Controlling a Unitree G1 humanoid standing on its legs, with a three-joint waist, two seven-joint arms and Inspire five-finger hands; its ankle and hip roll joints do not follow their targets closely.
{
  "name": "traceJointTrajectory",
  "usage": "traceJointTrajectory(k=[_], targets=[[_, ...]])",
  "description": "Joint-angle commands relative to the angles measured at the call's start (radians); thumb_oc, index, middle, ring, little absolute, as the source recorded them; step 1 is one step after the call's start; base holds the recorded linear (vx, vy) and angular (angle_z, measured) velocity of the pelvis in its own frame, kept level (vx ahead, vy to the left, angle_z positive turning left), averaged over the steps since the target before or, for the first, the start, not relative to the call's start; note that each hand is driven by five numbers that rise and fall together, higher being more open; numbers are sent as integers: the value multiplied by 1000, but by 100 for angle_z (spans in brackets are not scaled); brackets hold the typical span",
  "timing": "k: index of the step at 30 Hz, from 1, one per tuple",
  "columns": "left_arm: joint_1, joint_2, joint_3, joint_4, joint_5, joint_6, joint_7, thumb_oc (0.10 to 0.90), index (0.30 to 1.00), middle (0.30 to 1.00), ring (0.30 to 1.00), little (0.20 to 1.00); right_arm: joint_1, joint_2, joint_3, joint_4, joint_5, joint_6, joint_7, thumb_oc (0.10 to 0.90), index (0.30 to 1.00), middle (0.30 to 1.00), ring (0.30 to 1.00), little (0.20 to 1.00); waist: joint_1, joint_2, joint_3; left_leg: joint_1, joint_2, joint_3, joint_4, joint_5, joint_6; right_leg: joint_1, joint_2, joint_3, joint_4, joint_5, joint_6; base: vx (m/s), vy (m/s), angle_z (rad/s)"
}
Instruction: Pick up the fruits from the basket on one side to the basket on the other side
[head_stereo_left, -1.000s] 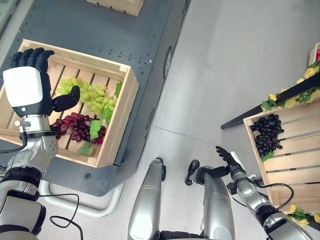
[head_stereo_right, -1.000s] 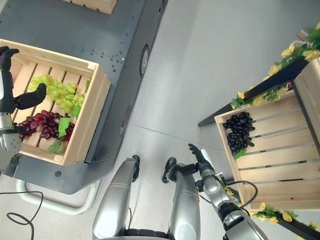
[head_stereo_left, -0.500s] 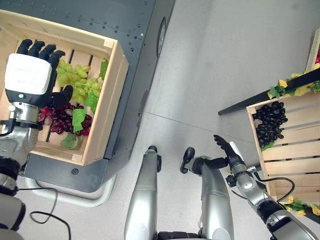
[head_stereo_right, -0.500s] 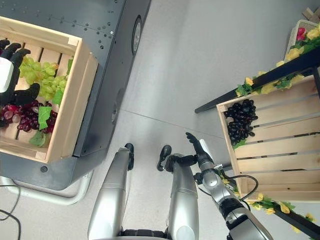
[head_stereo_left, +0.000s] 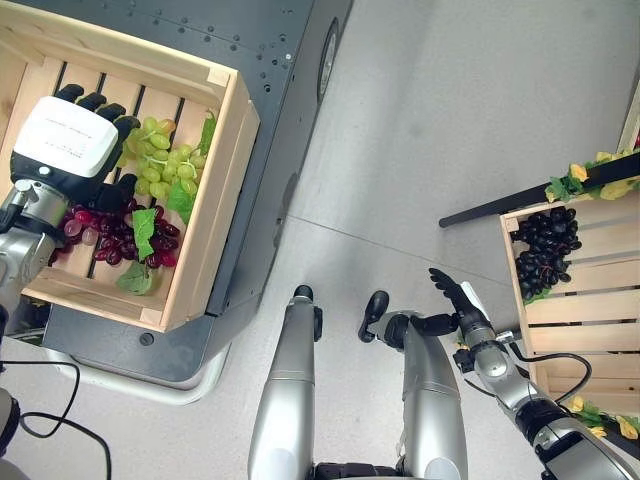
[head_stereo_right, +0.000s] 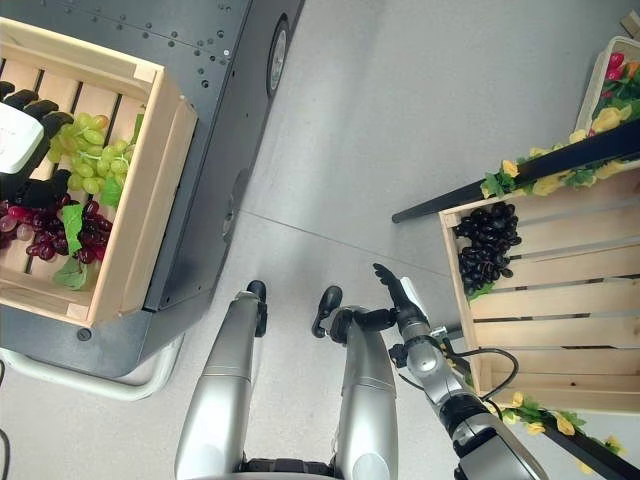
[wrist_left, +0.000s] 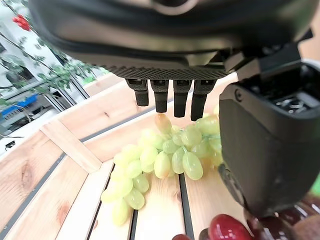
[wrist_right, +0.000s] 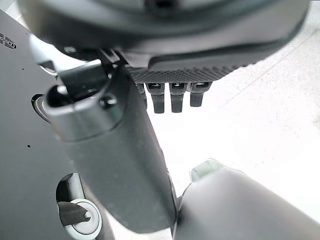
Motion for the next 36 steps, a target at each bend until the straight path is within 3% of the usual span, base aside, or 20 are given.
traceJointTrajectory(k=[1, 5, 6, 7, 8, 14, 19, 23, 27, 30, 36], targets=[[-75, 138, 9, -22, 6, -14, -1, 800, 900, 900, 900, 900, 63, -80, -36, 4, 57, -58, 10, 800, 900, 900, 900, 900, 28, 14, -13, 67, -56, 90, -151, 54, 100, 132, 21, -38, -40, 15, -2, -15, -37, 2], [-96, 139, -11, -38, 7, -67, 13, 800, 900, 900, 900, 900, 62, -70, -39, 10, 59, -63, 7, 800, 900, 900, 900, 900, 33, 9, -13, 69, -54, 86, -155, 55, 96, 136, 21, -45, -40, 16, 2, -12, -38, 2], [-103, 134, -18, -37, 27, -121, 42, 800, 900, 900, 900, 900, 61, -69, -37, 11, 63, -64, 6, 800, 900, 900, 900, 900, 32, 5, -13, 67, -51, 85, -155, 56, 92, 138, 21, -47, -43, 17, 3, 0, 0, 0], [-105, 134, -20, -37, 27, -121, 43, 800, 900, 900, 900, 900, 62, -69, -37, 11, 63, -64, 6, 800, 900, 900, 900, 900, 32, 5, -13, 67, -51, 85, -155, 56, 92, 138, 21, -47, -43, 17, 3, -13, -42, 4], [-121, 132, -37, -55, 66, -195, 78, 800, 900, 900, 900, 900, 59, -66, -40, 18, 67, -66, 12, 800, 900, 900, 900, 900, 33, 2, -13, 70, -48, 83, -160, 57, 94, 140, 20, -49, -44, 17, 3, -6, -23, 4], [-186, 131, -106, -93, 68, -313, 125, 800, 900, 900, 900, 900, 68, -60, -41, 16, 67, -68, 26, 800, 900, 900, 900, 900, 27, -4, -13, 80, -43, 85, -173, 62, 91, 145, 21, -51, -45, 18, 4, 3, -20, 5], [-227, 123, -165, -113, -3, -387, 6, 800, 900, 900, 900, 900, 74, -62, -43, 12, 65, -63, 39, 800, 900, 900, 900, 900, 19, -9, -13, 82, -39, 87, -171, 63, 89, 143, 21, -51, -43, 19, 5, 0, 0, 0], [-262, 110, -206, -120, 11, -412, -2, 800, 900, 900, 900, 900, 69, -70, -42, 7, 72, -56, 55, 800, 900, 900, 900, 900, 11, -11, -13, 77, -36, 90, -169, 63, 87, 137, 22, -46, -42, 18, 4, 0, 0, 0], [-314, 105, -259, -131, -12, -412, -81, 800, 900, 900, 900, 900, 70, -70, -43, 8, 79, -61, 58, 800, 900, 900, 900, 900, 6, -12, -13, 77, -34, 92, -171, 63, 87, 134, 21, -45, -42, 19, 6, 0, 0, 0], [-343, 97, -290, -130, -36, -369, -153, 800, 900, 900, 900, 900, 64, -68, -43, 14, 86, -69, 58, 800, 900, 900, 900, 900, 3, -14, -13, 67, -34, 89, -173, 67, 86, 122, 20, -45, -42, 24, 8, 0, 0, 0], [-358, 87, -300, -83, -20, -207, -196, 800, 900, 900, 900, 900, 70, -69, -42, 12, 104, -76, 67, 800, 900, 900, 900, 900, -2, -20, -13, 57, -31, 93, -188, 72, 86, 109, 22, -45, -61, 37, 14, 0, 0, 0]])
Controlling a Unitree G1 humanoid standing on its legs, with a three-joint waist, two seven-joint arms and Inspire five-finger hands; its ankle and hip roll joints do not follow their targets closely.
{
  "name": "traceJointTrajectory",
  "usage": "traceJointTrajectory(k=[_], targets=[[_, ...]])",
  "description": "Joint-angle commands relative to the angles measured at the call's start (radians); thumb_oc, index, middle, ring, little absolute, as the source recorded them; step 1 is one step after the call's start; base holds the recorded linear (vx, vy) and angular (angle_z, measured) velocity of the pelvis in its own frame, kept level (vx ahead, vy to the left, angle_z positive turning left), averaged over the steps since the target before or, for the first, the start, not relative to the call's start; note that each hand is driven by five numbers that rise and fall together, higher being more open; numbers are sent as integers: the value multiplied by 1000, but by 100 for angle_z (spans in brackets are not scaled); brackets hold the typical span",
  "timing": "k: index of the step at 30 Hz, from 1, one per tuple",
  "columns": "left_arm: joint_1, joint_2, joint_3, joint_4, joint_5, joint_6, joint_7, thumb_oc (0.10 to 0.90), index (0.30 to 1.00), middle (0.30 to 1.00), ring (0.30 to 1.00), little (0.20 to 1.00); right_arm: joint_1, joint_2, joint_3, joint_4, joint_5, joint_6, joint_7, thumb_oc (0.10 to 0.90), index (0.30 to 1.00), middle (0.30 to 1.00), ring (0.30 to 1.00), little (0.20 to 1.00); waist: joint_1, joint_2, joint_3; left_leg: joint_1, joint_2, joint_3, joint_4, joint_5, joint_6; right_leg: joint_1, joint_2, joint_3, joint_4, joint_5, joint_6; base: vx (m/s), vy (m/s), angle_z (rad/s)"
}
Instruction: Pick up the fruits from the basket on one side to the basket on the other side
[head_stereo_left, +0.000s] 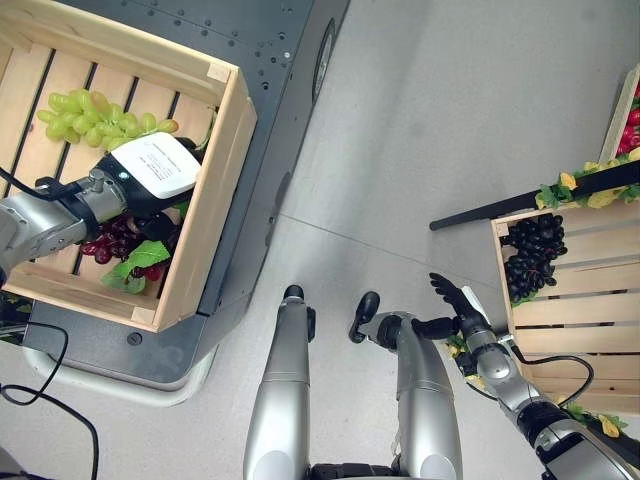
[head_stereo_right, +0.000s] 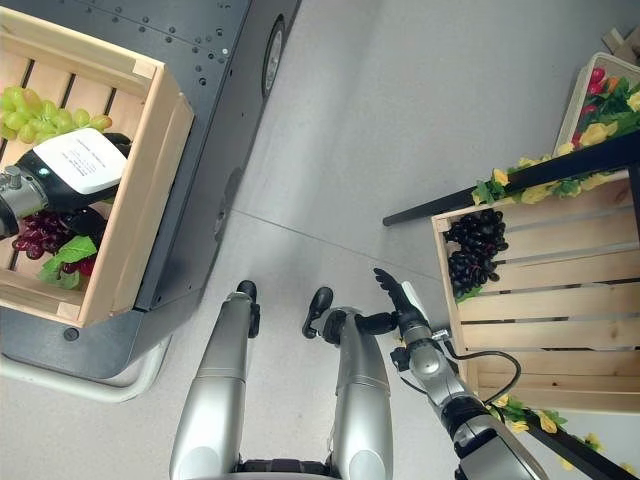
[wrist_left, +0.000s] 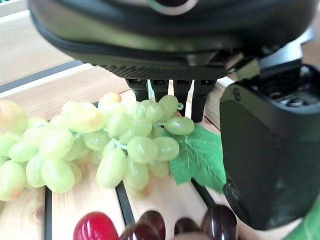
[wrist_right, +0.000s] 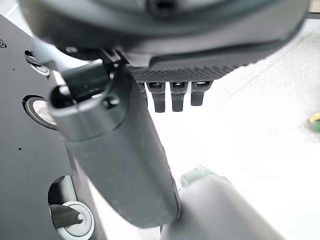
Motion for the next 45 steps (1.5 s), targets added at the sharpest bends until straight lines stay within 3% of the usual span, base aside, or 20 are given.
traceJointTrajectory(k=[1, 5, 11, 19, 24, 29, 34, 35, 36, 37, 45], targets=[[-93, 44, 33, 21, -21, 178, 13, 800, 900, 900, 900, 900, 65, -68, -47, -7, 64, -65, 22, 800, 900, 900, 900, 900, 12, 13, -11, 47, -36, 106, -169, 68, 90, 85, 23, -26, -38, 40, 13, 0, 0, 0], [-88, 47, 51, 51, 14, 331, 55, 800, 900, 900, 900, 900, 72, -69, -45, 8, 84, -82, 33, 800, 900, 900, 900, 900, 15, 13, -11, 52, -37, 106, -180, 67, 94, 89, 22, -29, -46, 44, 15, -11, 6, 4], [-67, 50, 100, 60, 49, 427, 92, 800, 900, 900, 900, 900, 72, -55, -34, -8, 99, -96, 34, 800, 900, 900, 900, 900, 27, 6, -11, 46, -41, 99, -177, 63, 95, 87, 21, -38, -45, 46, 17, 0, 0, 0], [-23, 22, 153, 71, 85, 443, 98, 800, 900, 900, 900, 900, 62, -28, -25, -29, 96, -85, 20, 800, 900, 900, 900, 900, 35, -6, -11, 58, -40, 93, -193, 61, 98, 100, 22, -46, -50, 46, 21, -5, -5, 2], [-30, 9, 146, 114, 82, 421, 92, 800, 900, 900, 900, 900, 60, -23, -21, -23, 98, -85, 16, 800, 900, 900, 900, 900, 32, -10, -11, 61, -36, 93, -196, 61, 100, 100, 22, -48, -51, 49, 23, 0, 0, 0], [-27, 1, 141, 130, 49, 351, 59, 800, 900, 900, 900, 900, 59, -22, -26, -16, 90, -85, 10, 800, 900, 900, 900, 900, 28, -8, -11, 70, -37, 94, -212, 64, 100, 105, 25, -46, -61, 50, 24, 0, 0, 0], [-18, -5, 143, 132, 26, 355, 24, 800, 900, 900, 900, 900, 57, -28, -30, -36, 88, -79, 0, 800, 900, 900, 900, 900, 24, -6, -11, 66, -37, 95, -216, 67, 100, 101, 27, -45, -65, 50, 23, 0, 0, 0], [-14, -6, 144, 134, 27, 366, 14, 753, 829, 829, 829, 829, 57, -29, -30, -40, 88, -79, -3, 800, 900, 900, 900, 900, 23, -6, -11, 64, -37, 95, -217, 68, 99, 98, 27, -45, -65, 51, 23, 0, 0, 0], [-9, -8, 145, 139, 27, 373, 11, 524, 486, 486, 486, 486, 56, -30, -29, -43, 88, -78, -6, 800, 900, 900, 900, 900, 22, -6, -11, 63, -37, 95, -217, 69, 98, 96, 28, -45, -65, 51, 23, 0, 0, 0], [-8, -10, 146, 144, 22, 380, 8, 400, 300, 300, 300, 300, 56, -30, -29, -43, 89, -79, -6, 800, 900, 900, 900, 900, 21, -6, -11, 63, -36, 95, -216, 68, 98, 95, 28, -44, -64, 50, 23, 0, 0, 0], [-32, -32, 131, 189, 41, 397, 50, 400, 300, 300, 300, 300, 53, -22, -28, -26, 96, -102, -8, 800, 900, 900, 900, 900, 17, -10, -11, 73, -34, 96, -228, 71, 98, 105, 28, -47, -71, 49, 21, -7, -13, 0]])
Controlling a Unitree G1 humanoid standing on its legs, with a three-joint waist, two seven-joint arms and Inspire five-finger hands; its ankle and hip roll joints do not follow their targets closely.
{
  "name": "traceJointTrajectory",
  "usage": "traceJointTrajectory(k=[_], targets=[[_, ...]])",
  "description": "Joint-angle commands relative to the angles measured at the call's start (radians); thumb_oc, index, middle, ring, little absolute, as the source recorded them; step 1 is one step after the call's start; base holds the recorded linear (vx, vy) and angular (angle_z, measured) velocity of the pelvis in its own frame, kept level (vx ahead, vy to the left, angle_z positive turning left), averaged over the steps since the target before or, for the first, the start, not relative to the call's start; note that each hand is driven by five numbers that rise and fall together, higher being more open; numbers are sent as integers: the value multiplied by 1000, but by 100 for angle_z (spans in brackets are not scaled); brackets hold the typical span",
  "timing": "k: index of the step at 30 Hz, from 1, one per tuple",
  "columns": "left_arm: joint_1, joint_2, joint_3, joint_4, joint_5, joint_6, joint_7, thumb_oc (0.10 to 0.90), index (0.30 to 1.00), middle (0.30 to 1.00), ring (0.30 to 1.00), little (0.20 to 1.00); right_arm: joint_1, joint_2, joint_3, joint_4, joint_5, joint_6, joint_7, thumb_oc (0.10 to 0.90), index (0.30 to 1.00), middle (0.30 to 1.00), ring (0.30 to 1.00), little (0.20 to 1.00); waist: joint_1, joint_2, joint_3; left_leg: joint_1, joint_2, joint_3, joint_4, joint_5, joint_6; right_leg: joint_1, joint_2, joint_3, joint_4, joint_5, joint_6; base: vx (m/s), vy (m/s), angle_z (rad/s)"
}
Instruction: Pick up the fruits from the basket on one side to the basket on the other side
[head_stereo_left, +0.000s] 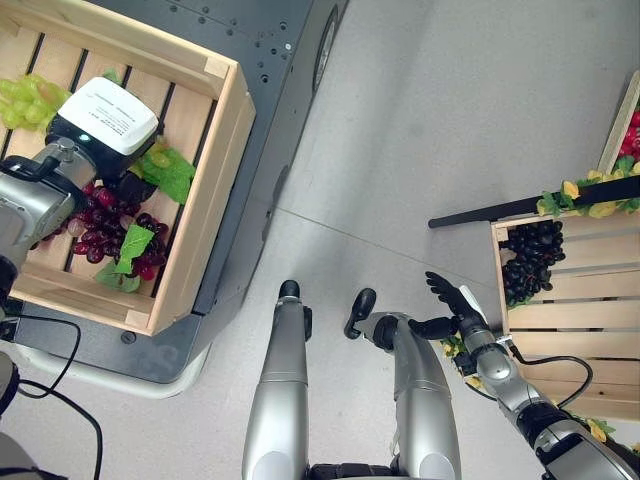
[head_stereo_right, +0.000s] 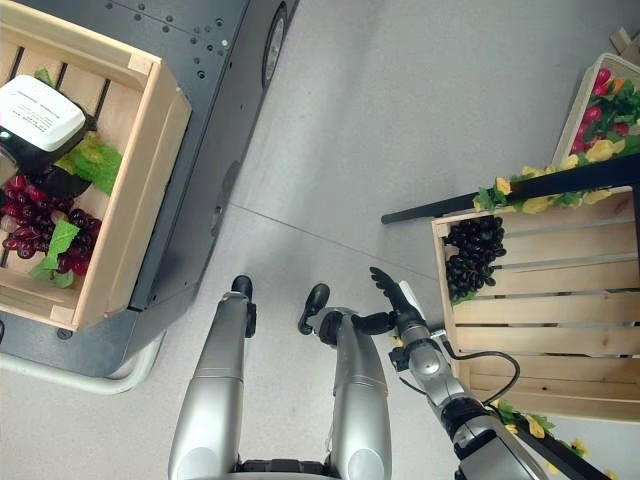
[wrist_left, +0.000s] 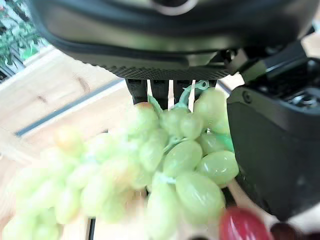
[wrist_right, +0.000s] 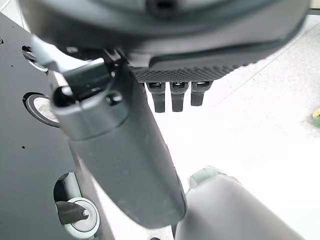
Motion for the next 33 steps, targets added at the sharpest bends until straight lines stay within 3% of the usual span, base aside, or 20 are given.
traceJointTrajectory(k=[1, 10, 13, 15, 18, 21, 23, 24, 27, 28, 29, 33], targets=[[-41, 35, 74, 68, 3, 76, 52, 400, 300, 300, 300, 300, 49, -22, -38, -28, 58, -68, -33, 800, 900, 900, 900, 900, 15, 1, -10, 80, -47, 104, -198, 63, 102, 92, 14, -18, -28, 43, 23, 0, 0, 0], [-24, 49, 102, 71, -47, 73, 75, 400, 300, 300, 300, 300, 50, -24, -40, -48, 55, -70, -36, 800, 900, 900, 900, 900, 15, 22, -10, 125, -50, 116, -222, 70, 100, 125, 10, -11, -41, 40, 20, -4, -2, 0], [21, 51, 155, 67, -200, 93, 124, 400, 300, 300, 300, 300, 51, -20, -41, -61, 50, -65, -37, 800, 900, 900, 900, 900, 19, 28, -10, 153, -50, 120, -234, 71, 98, 151, 10, -8, -54, 37, 18, -38, -20, 0], [96, 43, 266, 80, -395, 76, 187, 400, 300, 300, 300, 300, 63, -11, -47, -70, 44, -61, -40, 800, 900, 900, 900, 900, 26, 32, -10, 192, -53, 120, -247, 70, 98, 189, 10, -4, -68, 33, 17, -27, -36, -2], [143, 31, 335, 95, -461, 53, 216, 400, 300, 300, 300, 300, 70, -4, -44, -76, 42, -57, -46, 800, 900, 900, 900, 900, 29, 31, -10, 213, -54, 119, -252, 69, 98, 211, 10, -2, -76, 31, 16, 11, -24, 1], [271, -20, 537, 113, -663, -45, 253, 400, 300, 300, 300, 300, 93, 19, -41, -74, 35, -48, -53, 800, 900, 900, 900, 900, 40, 31, -10, 305, -64, 115, -276, 48, 96, 296, 11, 12, -98, 10, 25, 40, -43, -1], [331, -64, 674, 103, -852, -89, 235, 400, 300, 300, 300, 300, 104, 37, -41, -84, 25, -37, -66, 800, 900, 900, 900, 900, 46, 32, -10, 353, -71, 114, -292, 45, 97, 342, 10, 18, -116, 5, 24, 70, -33, -4], [338, -63, 681, 100, -853, -89, 235, 400, 300, 300, 300, 300, 104, 36, -38, -84, 25, -36, -66, 800, 900, 900, 900, 900, 44, 33, -10, 355, -71, 114, -293, 45, 97, 344, 10, 18, -117, 5, 24, 50, -28, -1], [401, -128, 850, 71, -1124, -135, 168, 400, 300, 300, 300, 300, 115, 58, -42, -99, 9, -6, -82, 800, 900, 900, 900, 900, 44, 38, -10, 410, -79, 115, -321, 59, 103, 394, 3, 16, -144, 12, 15, 10, -16, -1], [403, -127, 852, 71, -1124, -136, 167, 400, 300, 300, 300, 300, 115, 58, -41, -99, 9, -6, -82, 800, 900, 900, 900, 900, 43, 38, -10, 410, -79, 115, -321, 60, 103, 394, 3, 16, -144, 12, 14, 0, 0, 0], [423, -164, 912, 50, -1256, -161, 134, 400, 300, 300, 300, 300, 117, 67, -43, -97, 5, 5, -86, 800, 900, 900, 900, 900, 46, 41, -11, 445, -87, 113, -338, 58, 105, 424, 2, 22, -162, 15, 17, 47, -6, 1], [462, -212, 990, 19, -1437, -185, 95, 400, 300, 300, 300, 300, 128, 71, -49, -102, -6, 30, -86, 800, 900, 900, 900, 900, 39, 52, -34, 490, -97, 112, -361, 53, 111, 465, 0, 29, -192, 15, 18, 56, 17, 1]])
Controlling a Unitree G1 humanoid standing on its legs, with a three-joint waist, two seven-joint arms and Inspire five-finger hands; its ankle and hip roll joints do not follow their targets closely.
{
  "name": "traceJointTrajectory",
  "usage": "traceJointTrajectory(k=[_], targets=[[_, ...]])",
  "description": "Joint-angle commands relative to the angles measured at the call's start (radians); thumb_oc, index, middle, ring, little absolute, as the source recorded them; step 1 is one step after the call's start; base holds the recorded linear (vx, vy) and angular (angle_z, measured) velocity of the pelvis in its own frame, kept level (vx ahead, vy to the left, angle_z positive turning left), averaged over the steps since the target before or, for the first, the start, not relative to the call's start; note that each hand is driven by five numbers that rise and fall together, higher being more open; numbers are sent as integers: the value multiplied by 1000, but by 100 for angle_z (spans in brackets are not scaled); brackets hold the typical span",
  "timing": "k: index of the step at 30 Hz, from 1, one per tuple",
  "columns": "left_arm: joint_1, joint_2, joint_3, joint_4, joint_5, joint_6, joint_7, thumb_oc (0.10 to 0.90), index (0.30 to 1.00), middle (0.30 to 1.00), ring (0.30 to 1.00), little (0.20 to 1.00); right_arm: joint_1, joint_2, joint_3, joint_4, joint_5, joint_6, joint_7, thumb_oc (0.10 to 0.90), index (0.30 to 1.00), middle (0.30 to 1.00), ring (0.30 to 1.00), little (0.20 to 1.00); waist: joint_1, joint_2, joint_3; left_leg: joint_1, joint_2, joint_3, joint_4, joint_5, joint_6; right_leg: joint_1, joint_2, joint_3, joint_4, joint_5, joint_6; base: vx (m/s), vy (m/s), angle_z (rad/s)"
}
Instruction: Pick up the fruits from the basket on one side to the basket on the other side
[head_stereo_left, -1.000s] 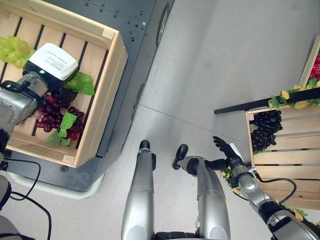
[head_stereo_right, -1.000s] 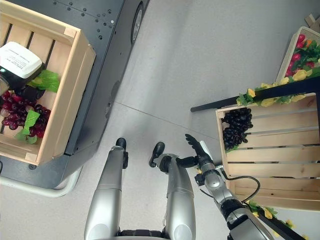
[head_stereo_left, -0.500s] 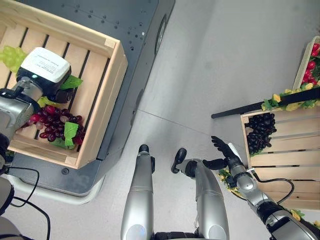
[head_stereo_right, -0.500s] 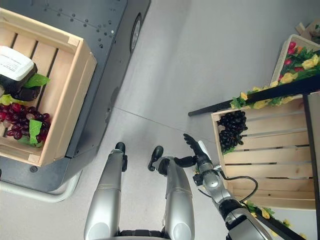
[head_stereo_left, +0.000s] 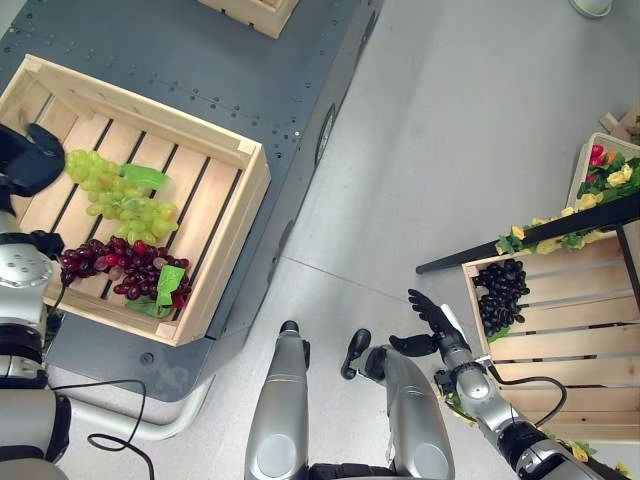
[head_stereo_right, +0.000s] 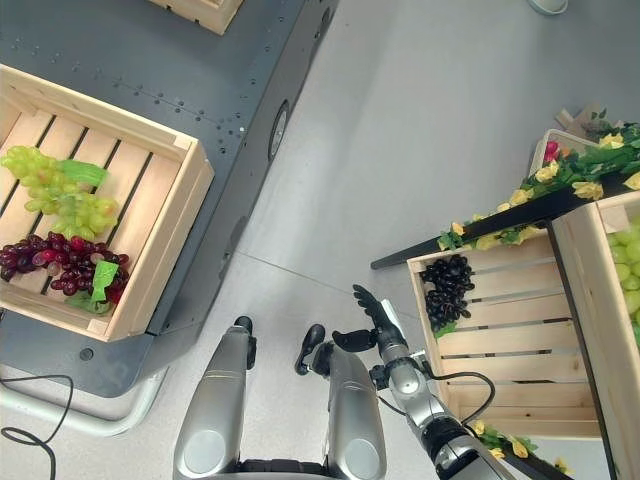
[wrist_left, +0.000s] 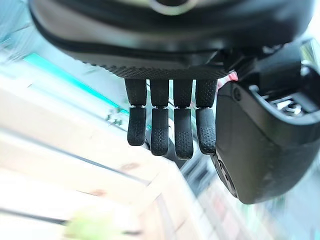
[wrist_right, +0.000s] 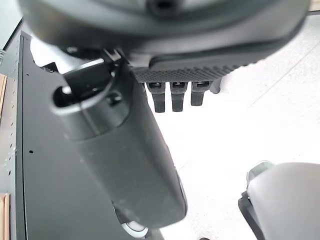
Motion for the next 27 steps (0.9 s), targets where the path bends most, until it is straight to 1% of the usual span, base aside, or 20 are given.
traceJointTrajectory(k=[1, 4, 6, 9, 11, 12, 13, 14, 15, 16, 17, 18, 19, 20, 21, 22, 24, 25, 26, 27], targets=[[-6, 19, 111, -83, -175, -114, -11, 400, 300, 300, 300, 300, 31, -47, -49, -55, 7, -9, -52, 800, 900, 900, 900, 900, 11, 62, -36, 92, -92, 77, -170, 30, 110, 103, -5, 6, -44, 6, 0, 72, 27, 1], [-1, -10, 147, -93, -317, -137, -42, 400, 300, 300, 300, 300, 38, -39, -47, -56, 7, 9, -58, 800, 900, 900, 900, 900, 6, 67, -49, 109, -98, 77, -177, 27, 113, 119, -3, 11, -55, 10, 1, 50, 8, -6], [-4, -22, 154, -100, -338, -147, -39, 400, 300, 300, 300, 300, 39, -36, -44, -55, 7, 17, -59, 800, 900, 900, 900, 900, 4, 69, -50, 113, -99, 77, -176, 25, 116, 122, -2, 13, -57, 13, 2, 24, -4, -5], [-11, -21, 144, -98, -262, -145, -38, 400, 300, 300, 300, 300, 36, -35, -39, -48, 9, 25, -59, 800, 900, 900, 900, 900, 4, 72, -50, 114, -100, 80, -174, 24, 119, 123, -1, 15, -54, 16, 2, 0, 0, 0], [-18, -8, 125, -92, -122, -136, 9, 400, 300, 300, 300, 300, 36, -37, -40, -44, 12, 28, -58, 800, 900, 900, 900, 900, 3, 74, -47, 107, -98, 85, -165, 21, 121, 115, -1, 16, -43, 16, 2, 0, 0, 0], [-19, -6, 123, -91, -109, -130, 9, 482, 422, 422, 422, 422, 36, -37, -40, -44, 12, 29, -58, 800, 900, 900, 900, 900, 3, 74, -47, 106, -98, 85, -165, 21, 121, 114, -1, 16, -43, 16, 2, 0, 0, 0], [-24, 8, 106, -84, -28, -99, 22, 800, 900, 900, 900, 900, 36, -40, -39, -48, 11, 33, -58, 800, 900, 900, 900, 900, 2, 74, -43, 101, -98, 86, -162, 22, 123, 110, 0, 16, -40, 18, 3, 0, 0, 0], [-30, 29, 83, -70, 57, -64, 51, 800, 900, 900, 900, 900, 34, -45, -41, -52, 9, 35, -56, 800, 900, 900, 900, 900, 0, 74, -36, 92, -96, 89, -157, 23, 124, 102, 2, 15, -35, 20, 3, 0, 0, 0], [-31, 31, 80, -68, 75, -54, 48, 800, 900, 900, 900, 900, 34, -45, -41, -52, 9, 35, -56, 800, 900, 900, 900, 900, 1, 74, -35, 91, -96, 89, -156, 23, 124, 101, 2, 15, -34, 20, 3, -31, 9, 0], [-37, 59, 53, -45, 242, -20, 82, 800, 900, 900, 900, 900, 32, -51, -41, -51, 9, 30, -52, 800, 900, 900, 900, 900, -1, 72, -28, 83, -93, 92, -152, 24, 125, 96, 3, 14, -34, 23, 3, 0, 0, 0], [-45, 82, 26, -30, 325, -9, 103, 800, 900, 900, 900, 900, 30, -56, -40, -50, 12, 26, -51, 800, 900, 900, 900, 900, -1, 71, -23, 78, -91, 95, -148, 25, 125, 91, 3, 12, -32, 27, 5, -44, 13, -1], [-56, 104, -7, -18, 428, 20, 110, 800, 900, 900, 900, 900, 27, -62, -41, -46, 16, 20, -47, 800, 900, 900, 900, 900, -1, 69, -18, 70, -87, 97, -143, 25, 125, 84, 3, 11, -27, 30, 6, -42, 13, -1], [-67, 123, -41, -8, 517, 35, 118, 800, 900, 900, 900, 900, 24, -67, -43, -42, 19, 15, -43, 800, 900, 900, 900, 900, 0, 68, -13, 64, -85, 99, -140, 25, 125, 79, 3, 10, -23, 31, 6, -54, 22, -1], [-84, 161, -115, -2, 646, 70, 112, 800, 900, 900, 900, 900, 18, -78, -46, -27, 22, 1, -33, 800, 900, 900, 900, 900, 0, 67, -10, 47, -80, 101, -136, 28, 125, 63, 4, 6, -19, 35, 7, -46, 23, -1], [-88, 170, -137, 0, 675, 83, 107, 800, 900, 900, 900, 900, 17, -81, -46, -25, 23, -1, -31, 800, 900, 900, 900, 900, 0, 67, -10, 41, -79, 102, -135, 29, 125, 57, 4, 6, -18, 36, 7, -48, 38, 0], [-98, 188, -190, 2, 773, 109, 95, 800, 900, 900, 900, 900, 14, -88, -47, -18, 22, -8, -27, 800, 900, 900, 900, 900, 0, 67, -10, 27, -76, 104, -134, 31, 126, 43, 5, 4, -15, 39, 7, -33, 41, 1], [-113, 211, -265, -6, 853, 143, 68, 800, 900, 900, 900, 900, 6, -100, -51, -3, 22, -23, -17, 800, 900, 900, 900, 900, -1, 69, -10, 4, -72, 107, -134, 38, 126, 22, 6, 0, -14, 45, 8, -39, 50, 1], [-120, 220, -297, -4, 898, 151, 60, 800, 900, 900, 900, 900, 3, -108, -50, 2, 23, -28, -11, 800, 900, 900, 900, 900, -1, 70, -10, -9, -70, 107, -133, 40, 125, 9, 6, -2, -11, 47, 7, -30, 37, -1], [-123, 223, -306, -2, 901, 152, 59, 800, 900, 900, 900, 900, 2, -109, -50, 3, 23, -30, -10, 800, 900, 900, 900, 900, -1, 70, -10, -11, -69, 108, -133, 40, 125, 7, 6, -2, -11, 47, 7, 18, 66, -3], [-143, 238, -371, 11, 962, 162, 57, 800, 900, 900, 900, 900, 2, -119, -45, 11, 22, -39, -6, 800, 900, 900, 900, 900, -3, 72, -10, -14, -68, 107, -128, 24, 121, 2, 6, 3, -2, 36, 18, 21, 62, -5]])
